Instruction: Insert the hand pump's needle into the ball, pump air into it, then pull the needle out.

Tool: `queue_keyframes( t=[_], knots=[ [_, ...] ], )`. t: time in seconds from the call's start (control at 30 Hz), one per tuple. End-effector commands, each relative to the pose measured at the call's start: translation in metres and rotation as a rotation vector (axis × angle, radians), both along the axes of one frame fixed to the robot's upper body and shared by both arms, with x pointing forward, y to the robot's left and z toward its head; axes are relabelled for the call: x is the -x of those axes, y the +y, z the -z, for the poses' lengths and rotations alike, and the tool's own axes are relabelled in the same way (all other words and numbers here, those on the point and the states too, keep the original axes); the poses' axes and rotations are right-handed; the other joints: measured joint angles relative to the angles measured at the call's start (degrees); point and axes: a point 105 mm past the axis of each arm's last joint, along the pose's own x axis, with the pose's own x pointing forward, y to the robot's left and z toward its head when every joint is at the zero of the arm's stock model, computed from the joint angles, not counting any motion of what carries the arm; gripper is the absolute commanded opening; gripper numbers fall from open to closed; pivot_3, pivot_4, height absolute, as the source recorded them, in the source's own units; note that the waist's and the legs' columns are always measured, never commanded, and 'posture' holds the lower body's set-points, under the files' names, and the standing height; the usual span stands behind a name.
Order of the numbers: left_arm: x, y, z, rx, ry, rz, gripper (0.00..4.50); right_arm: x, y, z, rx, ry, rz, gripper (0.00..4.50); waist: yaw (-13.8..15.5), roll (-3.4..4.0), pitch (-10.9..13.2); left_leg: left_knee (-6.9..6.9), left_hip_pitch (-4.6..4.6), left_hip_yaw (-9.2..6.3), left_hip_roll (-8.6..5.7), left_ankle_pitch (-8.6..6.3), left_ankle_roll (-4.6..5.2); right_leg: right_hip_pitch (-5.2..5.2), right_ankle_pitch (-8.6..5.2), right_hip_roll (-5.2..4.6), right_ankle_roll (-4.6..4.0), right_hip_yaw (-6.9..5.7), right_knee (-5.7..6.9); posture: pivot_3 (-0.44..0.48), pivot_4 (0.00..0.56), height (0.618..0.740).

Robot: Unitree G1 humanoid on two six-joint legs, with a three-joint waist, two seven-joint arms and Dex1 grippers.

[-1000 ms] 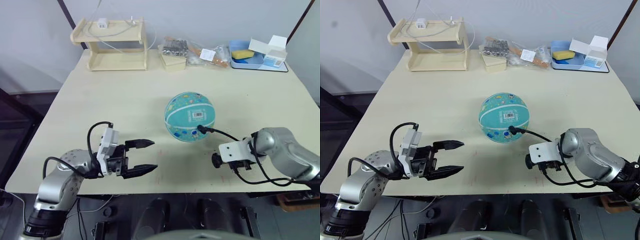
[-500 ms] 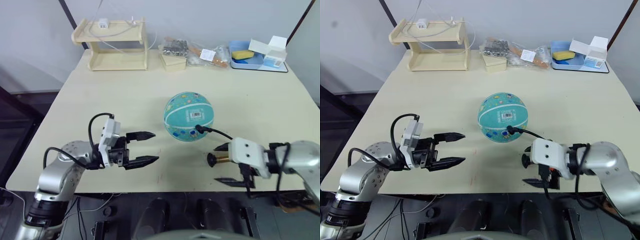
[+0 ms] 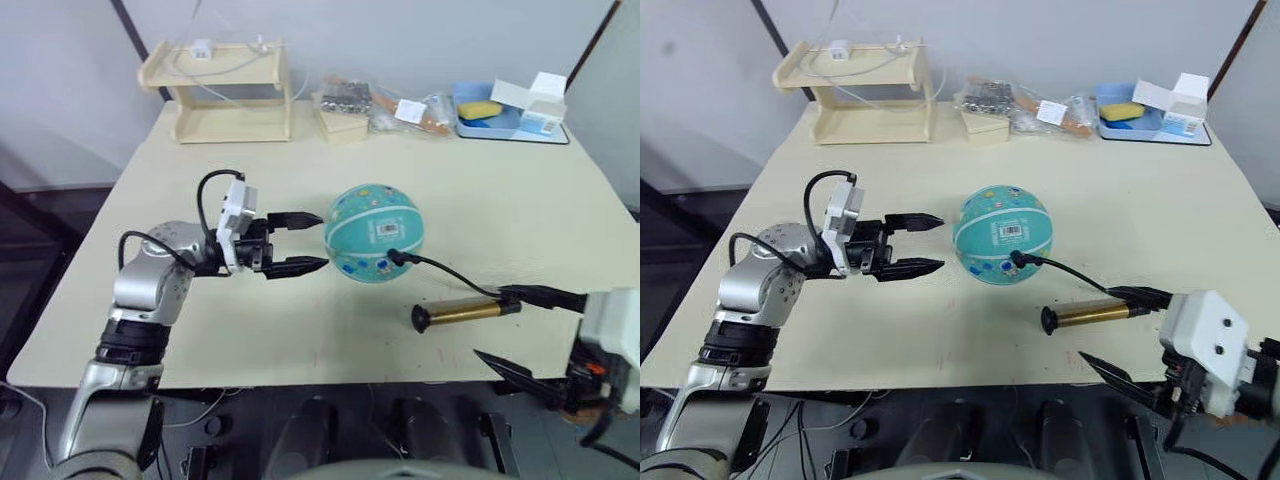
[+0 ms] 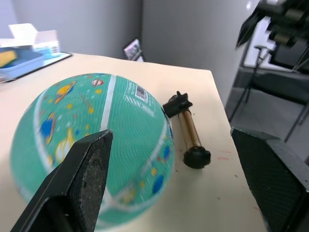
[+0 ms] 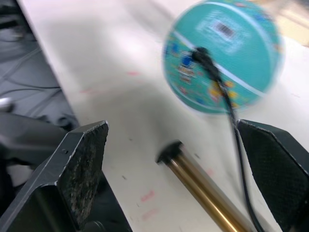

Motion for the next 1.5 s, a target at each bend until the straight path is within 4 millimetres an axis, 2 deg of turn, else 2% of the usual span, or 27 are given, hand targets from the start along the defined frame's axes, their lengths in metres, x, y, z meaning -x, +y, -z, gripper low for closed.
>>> queue_keyframes(
  t=[0.03,0.37,0.53,0.77,1.07,1.33,1.5],
  knots=[
    [-0.011,-0.009,-0.01,-0.008,-0.067,0.022,4.14,0.008,0.001,-0.02,0.001,-0.103,0.005,4.45,-0.02,-0.06,0.02,0.02,0.0,0.02,0.04,-0.04,0.07,0.0,0.0,0.05,0.0,0.02,0.01,0.0,0.15,0.74],
    [-0.044,-0.044,-0.015,-0.085,-0.216,0.02,4.14,0.004,0.004,-0.037,-0.007,-0.145,0.034,4.45,0.15,-0.56,0.13,0.24,0.04,0.08,0.13,-0.07,0.12,0.02,0.0,0.13,-0.01,0.12,0.2,0.0,0.15,0.74],
    [-0.05,-0.056,0.004,-0.141,-0.252,0.02,4.14,-0.007,0.006,-0.038,0.011,-0.135,0.039,4.45,0.17,-0.58,0.13,0.24,0.03,0.06,0.13,-0.06,0.12,0.01,0.0,0.12,-0.02,0.1,0.23,0.0,0.15,0.74],
    [-0.051,-0.055,0.023,-0.192,-0.247,0.01,4.14,-0.024,-0.003,-0.038,0.061,-0.072,-0.011,4.45,0.27,-0.59,0.11,0.32,0.04,0.06,0.13,-0.07,0.14,0.05,0.0,0.12,-0.02,0.1,0.29,0.0,0.15,0.74],
    [-0.052,-0.055,0.028,-0.202,-0.242,-0.016,4.14,-0.065,0.024,-0.027,0.168,-0.116,-0.136,4.45,0.14,-0.63,0.08,0.33,0.55,0.17,0.18,-0.07,0.15,0.41,-0.01,0.1,-0.03,0.18,0.38,0.0,0.15,0.74],
    [-0.051,-0.054,0.03,-0.2,-0.231,-0.034,4.14,-0.106,0.063,-0.01,0.246,-0.209,-0.219,4.45,-0.09,-0.62,0.06,0.32,0.38,0.16,0.1,-0.04,0.1,0.22,-0.01,0.07,-0.02,0.19,0.39,0.0,0.15,0.74],
    [-0.051,-0.055,0.032,-0.196,-0.227,-0.042,4.14,-0.125,0.085,0.0,0.299,-0.23,-0.27,4.45,0.17,-0.63,0.04,0.33,0.33,0.16,0.06,0.04,-0.06,0.13,-0.01,0.08,-0.02,0.2,0.47,0.0,0.15,0.74]
  ],
)
